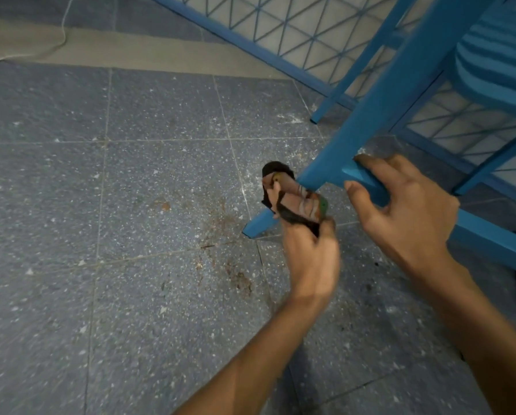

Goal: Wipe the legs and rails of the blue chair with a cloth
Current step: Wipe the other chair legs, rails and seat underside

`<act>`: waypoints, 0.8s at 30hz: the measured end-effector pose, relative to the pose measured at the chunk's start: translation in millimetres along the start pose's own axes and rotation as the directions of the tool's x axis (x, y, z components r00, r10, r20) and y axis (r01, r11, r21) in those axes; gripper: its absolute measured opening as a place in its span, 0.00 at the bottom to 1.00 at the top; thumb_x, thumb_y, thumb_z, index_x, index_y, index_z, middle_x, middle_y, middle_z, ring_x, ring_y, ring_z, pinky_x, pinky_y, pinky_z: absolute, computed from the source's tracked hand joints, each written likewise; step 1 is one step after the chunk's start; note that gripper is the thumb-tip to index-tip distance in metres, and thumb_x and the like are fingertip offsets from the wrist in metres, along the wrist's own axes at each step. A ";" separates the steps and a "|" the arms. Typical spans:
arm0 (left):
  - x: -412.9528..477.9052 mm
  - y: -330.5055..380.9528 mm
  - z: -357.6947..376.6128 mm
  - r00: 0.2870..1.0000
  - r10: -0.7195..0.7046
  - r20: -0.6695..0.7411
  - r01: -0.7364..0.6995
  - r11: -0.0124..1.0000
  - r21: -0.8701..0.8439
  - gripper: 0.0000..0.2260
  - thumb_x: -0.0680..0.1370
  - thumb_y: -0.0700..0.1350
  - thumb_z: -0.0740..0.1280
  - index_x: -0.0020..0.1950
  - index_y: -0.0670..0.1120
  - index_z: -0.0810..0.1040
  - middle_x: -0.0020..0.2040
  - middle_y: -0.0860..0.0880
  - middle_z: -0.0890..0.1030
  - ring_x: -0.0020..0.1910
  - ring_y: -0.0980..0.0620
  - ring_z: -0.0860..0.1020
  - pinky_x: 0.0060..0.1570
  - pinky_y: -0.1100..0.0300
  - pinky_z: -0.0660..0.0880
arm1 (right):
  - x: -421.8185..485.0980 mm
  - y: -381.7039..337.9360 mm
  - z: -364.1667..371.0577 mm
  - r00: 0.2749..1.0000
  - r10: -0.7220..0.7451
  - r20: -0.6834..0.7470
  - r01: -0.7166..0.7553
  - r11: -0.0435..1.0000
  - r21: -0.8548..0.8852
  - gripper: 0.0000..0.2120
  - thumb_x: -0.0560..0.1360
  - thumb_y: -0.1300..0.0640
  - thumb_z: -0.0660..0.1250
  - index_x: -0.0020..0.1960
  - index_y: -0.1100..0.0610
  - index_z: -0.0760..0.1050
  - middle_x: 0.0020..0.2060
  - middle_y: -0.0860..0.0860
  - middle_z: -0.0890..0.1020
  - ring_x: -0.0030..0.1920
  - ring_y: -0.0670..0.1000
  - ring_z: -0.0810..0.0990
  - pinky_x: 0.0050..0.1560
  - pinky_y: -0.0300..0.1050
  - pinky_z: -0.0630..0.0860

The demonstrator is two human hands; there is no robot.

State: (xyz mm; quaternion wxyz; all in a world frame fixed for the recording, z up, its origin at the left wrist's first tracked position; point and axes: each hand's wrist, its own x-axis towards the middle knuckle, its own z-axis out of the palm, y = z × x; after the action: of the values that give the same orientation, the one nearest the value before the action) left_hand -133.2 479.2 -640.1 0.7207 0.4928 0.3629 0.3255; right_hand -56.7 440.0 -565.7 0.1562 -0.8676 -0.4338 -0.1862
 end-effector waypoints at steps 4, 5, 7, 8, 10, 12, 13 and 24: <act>31.0 -44.3 -25.9 0.990 -0.136 -0.027 0.138 0.986 0.089 0.29 0.73 0.42 0.64 0.73 0.50 0.60 0.64 0.48 0.71 0.60 0.52 0.72 0.57 0.58 0.72 | 0.2 0.7 1.0 1.000 0.002 0.002 -0.002 1.000 0.000 0.21 0.74 0.41 0.57 0.62 0.47 0.76 0.47 0.47 0.80 0.41 0.57 0.80 0.38 0.43 0.67; 39.6 -57.6 -32.4 0.978 -0.194 -0.077 0.201 0.974 0.105 0.26 0.73 0.40 0.63 0.71 0.49 0.62 0.59 0.45 0.73 0.56 0.49 0.73 0.52 0.55 0.74 | -0.2 0.9 1.2 1.000 -0.002 -0.005 0.002 1.000 -0.006 0.21 0.74 0.42 0.57 0.62 0.47 0.76 0.47 0.48 0.80 0.41 0.57 0.80 0.38 0.42 0.66; 46.9 -62.9 -41.6 0.957 -0.246 -0.152 0.263 0.959 0.102 0.25 0.73 0.33 0.60 0.69 0.47 0.62 0.58 0.41 0.72 0.54 0.43 0.73 0.55 0.50 0.75 | -0.8 0.2 0.5 1.000 -0.016 -0.020 0.016 1.000 -0.021 0.21 0.74 0.42 0.57 0.61 0.48 0.77 0.45 0.49 0.80 0.38 0.57 0.80 0.37 0.41 0.63; 47.1 -58.2 -41.5 0.952 -0.248 -0.180 0.267 0.960 0.087 0.27 0.74 0.31 0.58 0.72 0.46 0.60 0.60 0.42 0.72 0.56 0.45 0.73 0.61 0.52 0.72 | -0.6 0.0 0.1 1.000 -0.020 -0.022 0.020 0.999 -0.031 0.20 0.74 0.43 0.57 0.60 0.49 0.77 0.45 0.49 0.80 0.38 0.57 0.80 0.37 0.41 0.62; 42.5 -42.3 -32.8 0.948 -0.240 -0.211 0.256 0.965 0.051 0.30 0.75 0.29 0.56 0.75 0.44 0.55 0.62 0.47 0.70 0.54 0.53 0.72 0.60 0.66 0.66 | -0.3 0.1 0.5 0.999 -0.028 -0.025 0.027 0.999 -0.046 0.19 0.74 0.43 0.58 0.59 0.49 0.78 0.44 0.49 0.81 0.37 0.57 0.80 0.37 0.41 0.62; 32.8 -23.9 -17.3 0.967 -0.144 -0.208 0.157 0.987 0.043 0.32 0.75 0.28 0.57 0.76 0.43 0.52 0.69 0.45 0.64 0.59 0.56 0.69 0.64 0.70 0.61 | -0.4 -0.2 0.8 0.999 -0.038 -0.037 0.036 0.998 -0.055 0.18 0.73 0.45 0.60 0.58 0.50 0.79 0.43 0.49 0.81 0.35 0.57 0.80 0.36 0.40 0.62; 25.9 -12.0 -6.8 0.977 -0.071 -0.201 0.081 0.996 0.042 0.32 0.75 0.28 0.58 0.76 0.44 0.52 0.71 0.44 0.61 0.61 0.56 0.68 0.68 0.68 0.61 | -0.1 -0.5 0.7 0.998 -0.044 -0.042 0.042 0.997 -0.061 0.18 0.73 0.45 0.60 0.58 0.51 0.79 0.42 0.50 0.81 0.35 0.57 0.80 0.36 0.40 0.62; 40.6 -21.3 -17.4 0.751 0.649 0.121 -0.657 0.719 0.225 0.34 0.77 0.35 0.63 0.77 0.50 0.49 0.77 0.37 0.51 0.78 0.42 0.46 0.75 0.46 0.50 | -0.4 -3.3 -6.1 1.000 -0.018 0.016 0.017 1.000 0.006 0.22 0.74 0.48 0.52 0.60 0.50 0.78 0.45 0.48 0.81 0.38 0.54 0.79 0.33 0.31 0.51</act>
State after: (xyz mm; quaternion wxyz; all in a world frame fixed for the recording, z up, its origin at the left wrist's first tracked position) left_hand -124.2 514.6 -672.8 0.4968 0.6822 0.1923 0.5009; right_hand -60.7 439.0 -560.2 0.1536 -0.8648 -0.4432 -0.1791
